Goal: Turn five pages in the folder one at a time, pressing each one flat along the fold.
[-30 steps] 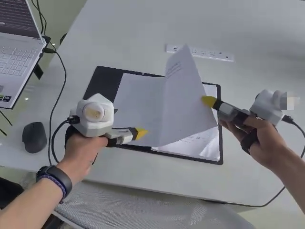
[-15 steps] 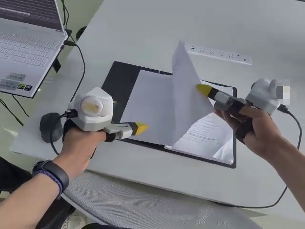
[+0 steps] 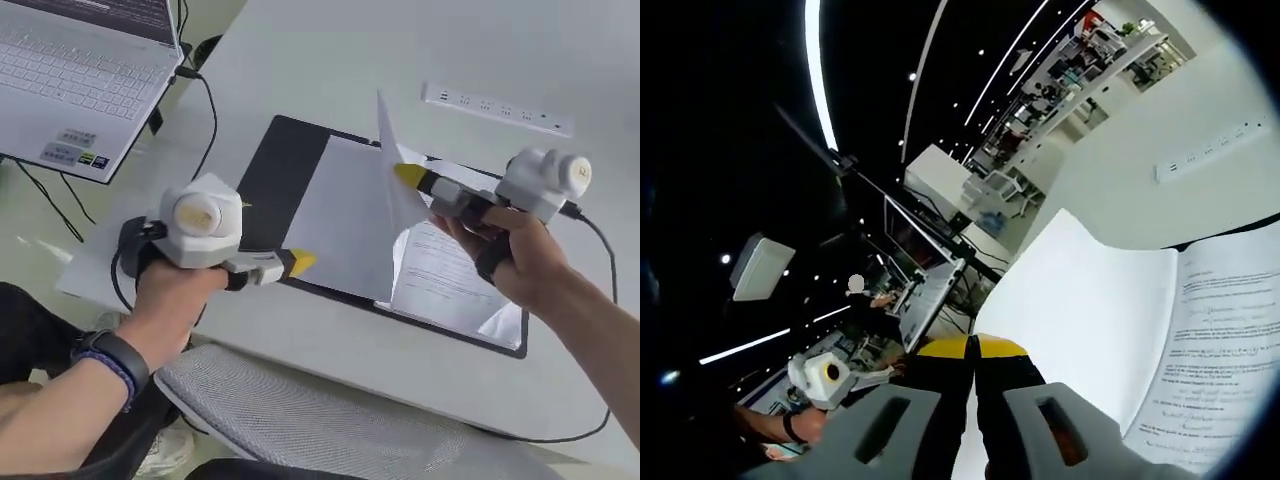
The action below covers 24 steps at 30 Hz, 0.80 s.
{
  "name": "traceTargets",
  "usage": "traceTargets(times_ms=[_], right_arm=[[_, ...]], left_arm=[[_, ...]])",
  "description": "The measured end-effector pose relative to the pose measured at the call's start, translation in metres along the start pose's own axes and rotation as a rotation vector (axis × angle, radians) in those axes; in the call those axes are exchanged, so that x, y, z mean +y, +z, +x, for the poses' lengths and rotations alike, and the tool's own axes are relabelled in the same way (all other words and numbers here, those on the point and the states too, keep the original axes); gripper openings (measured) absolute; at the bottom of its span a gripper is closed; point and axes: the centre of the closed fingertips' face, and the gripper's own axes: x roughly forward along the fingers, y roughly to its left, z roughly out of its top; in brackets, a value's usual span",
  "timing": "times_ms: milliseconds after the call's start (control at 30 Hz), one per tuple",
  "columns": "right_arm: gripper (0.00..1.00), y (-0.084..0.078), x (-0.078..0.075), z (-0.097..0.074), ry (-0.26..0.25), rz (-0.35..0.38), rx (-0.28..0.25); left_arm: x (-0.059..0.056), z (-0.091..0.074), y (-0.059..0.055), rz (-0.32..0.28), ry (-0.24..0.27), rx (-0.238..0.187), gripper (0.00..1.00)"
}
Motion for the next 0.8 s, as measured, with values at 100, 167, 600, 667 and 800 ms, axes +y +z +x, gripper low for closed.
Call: traceTargets(times_ms=[100,167,600,667,800], right_arm=[[0.00,-0.005,-0.007,0.009,0.003,0.014,0.020],[0.00,-0.009,-0.012,0.015,0.003,0.022,0.031],[0.00,-0.041,-0.031,0.053,-0.023,0.119,0.063],[0.00,-0.048,-0.035,0.061,-0.023,0.130,0.078],[0.00,-0.062,-0.038,0.073,-0.027,0.144,0.109]], left_arm=[[0.001,0.000,-0.002,0.005,-0.002,0.004,0.72],[0.002,0.000,-0.002,0.004,-0.002,0.002,0.73],[0.007,-0.004,0.002,0.003,0.002,-0.001,0.74],[0.010,-0.005,0.003,0.002,0.007,-0.002,0.74],[0.013,-0.006,0.002,0.000,0.011,-0.001,0.74]])
